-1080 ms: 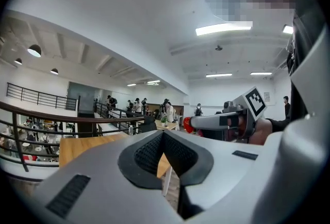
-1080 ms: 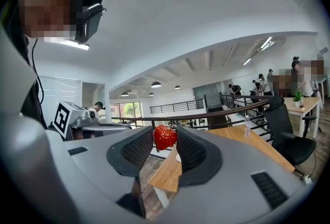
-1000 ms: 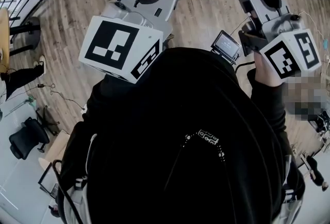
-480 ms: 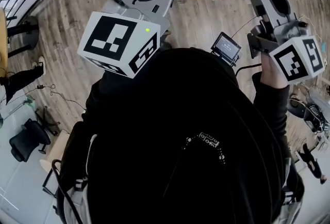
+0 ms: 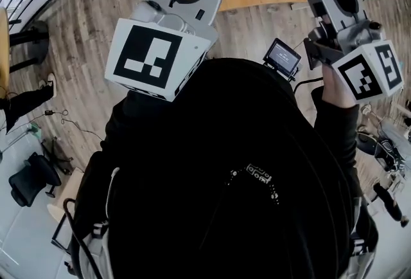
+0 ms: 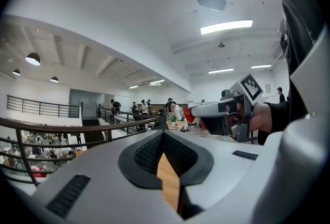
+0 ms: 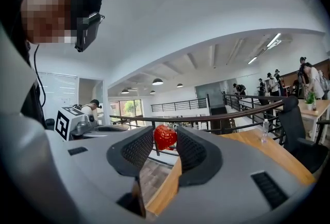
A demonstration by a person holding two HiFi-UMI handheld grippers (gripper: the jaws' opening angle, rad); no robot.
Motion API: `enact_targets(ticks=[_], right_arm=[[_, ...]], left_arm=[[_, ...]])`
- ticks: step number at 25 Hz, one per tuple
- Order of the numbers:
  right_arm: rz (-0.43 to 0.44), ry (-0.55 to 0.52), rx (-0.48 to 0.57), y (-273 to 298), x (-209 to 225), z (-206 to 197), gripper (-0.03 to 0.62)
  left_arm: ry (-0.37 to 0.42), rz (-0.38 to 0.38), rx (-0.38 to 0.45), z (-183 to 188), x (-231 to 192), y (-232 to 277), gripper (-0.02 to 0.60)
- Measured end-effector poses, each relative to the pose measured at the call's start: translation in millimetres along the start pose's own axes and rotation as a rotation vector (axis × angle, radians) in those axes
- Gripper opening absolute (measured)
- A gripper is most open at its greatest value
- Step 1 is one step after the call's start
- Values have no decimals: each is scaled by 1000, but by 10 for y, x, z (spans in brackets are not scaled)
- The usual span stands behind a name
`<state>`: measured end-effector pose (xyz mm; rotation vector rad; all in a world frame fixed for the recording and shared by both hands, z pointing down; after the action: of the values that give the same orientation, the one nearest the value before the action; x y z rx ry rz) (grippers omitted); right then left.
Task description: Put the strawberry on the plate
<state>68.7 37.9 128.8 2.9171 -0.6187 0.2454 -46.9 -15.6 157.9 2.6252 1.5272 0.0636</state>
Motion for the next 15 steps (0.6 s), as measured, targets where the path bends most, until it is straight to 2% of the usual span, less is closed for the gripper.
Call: enact_targets(ticks=[4, 11, 13, 15], right_arm=[[17, 5, -8, 136, 33, 37, 151], [63, 9, -26, 604, -6, 53, 151], [44, 21, -38, 605, 49, -55, 151], [4, 69, -67, 385, 185, -275, 151]], left_arm=[[-77, -33, -39, -182, -94, 22, 2], [-111, 36, -94, -437, -660, -78, 2], [-99, 57, -102, -506, -767, -82, 2], [-119, 51, -114, -621, -707, -145, 2]])
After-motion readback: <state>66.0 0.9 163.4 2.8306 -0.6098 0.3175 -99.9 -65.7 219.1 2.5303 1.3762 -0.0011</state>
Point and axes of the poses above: the fingertips, and each gripper's own axes: y forward along the fingers, x to its right, z out of its top, the point moved 2 cm from there along -y, backward along the fingers, and after that the axes turned 14 degrees about z, right-handed, at the moved point
